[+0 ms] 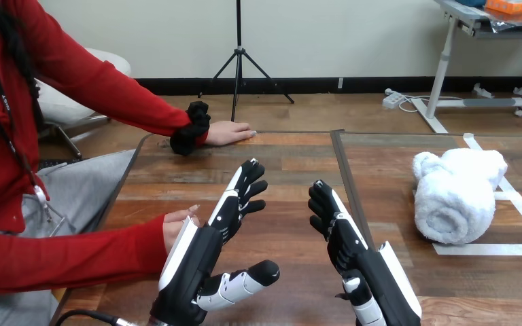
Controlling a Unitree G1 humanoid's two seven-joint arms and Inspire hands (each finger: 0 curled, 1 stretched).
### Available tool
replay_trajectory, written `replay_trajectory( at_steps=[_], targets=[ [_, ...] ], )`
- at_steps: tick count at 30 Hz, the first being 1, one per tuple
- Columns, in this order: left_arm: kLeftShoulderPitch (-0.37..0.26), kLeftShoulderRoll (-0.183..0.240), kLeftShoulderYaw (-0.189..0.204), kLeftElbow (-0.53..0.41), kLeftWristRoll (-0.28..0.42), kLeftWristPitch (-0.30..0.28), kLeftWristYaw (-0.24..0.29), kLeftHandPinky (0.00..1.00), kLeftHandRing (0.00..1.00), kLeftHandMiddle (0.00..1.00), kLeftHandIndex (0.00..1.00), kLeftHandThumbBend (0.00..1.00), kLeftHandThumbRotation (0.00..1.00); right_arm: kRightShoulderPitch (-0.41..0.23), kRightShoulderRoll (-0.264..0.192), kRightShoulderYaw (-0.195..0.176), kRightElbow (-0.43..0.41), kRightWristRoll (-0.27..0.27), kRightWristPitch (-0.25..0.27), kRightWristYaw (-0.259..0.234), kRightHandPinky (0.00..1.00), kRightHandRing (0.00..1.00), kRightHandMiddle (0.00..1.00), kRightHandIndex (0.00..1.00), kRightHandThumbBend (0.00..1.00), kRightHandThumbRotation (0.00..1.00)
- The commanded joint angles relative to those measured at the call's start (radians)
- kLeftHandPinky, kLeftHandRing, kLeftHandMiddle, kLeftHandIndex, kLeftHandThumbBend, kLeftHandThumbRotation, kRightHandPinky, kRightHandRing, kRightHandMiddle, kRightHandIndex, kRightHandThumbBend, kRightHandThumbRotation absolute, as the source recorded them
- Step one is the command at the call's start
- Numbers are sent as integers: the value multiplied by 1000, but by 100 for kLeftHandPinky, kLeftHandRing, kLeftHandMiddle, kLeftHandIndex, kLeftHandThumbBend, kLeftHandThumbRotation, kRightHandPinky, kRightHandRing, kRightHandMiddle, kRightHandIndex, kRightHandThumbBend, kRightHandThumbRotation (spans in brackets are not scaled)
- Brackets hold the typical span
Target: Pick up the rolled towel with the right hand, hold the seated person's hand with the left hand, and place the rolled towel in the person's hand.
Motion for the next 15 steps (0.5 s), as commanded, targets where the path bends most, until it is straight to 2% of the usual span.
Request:
replay_trajectory(
  at_steps=[1,15],
  targets=[
    [-42,6,7,-29,-3,-13,9,84,92,96,98,100,79,-50,11,-16,-51,-3,-27,-16,100,100,100,100,100,100],
    [-34,6,5,-33,-5,-14,7,84,92,96,98,100,79,-41,5,-14,-69,-3,-15,-26,100,100,100,100,100,100]
  ],
)
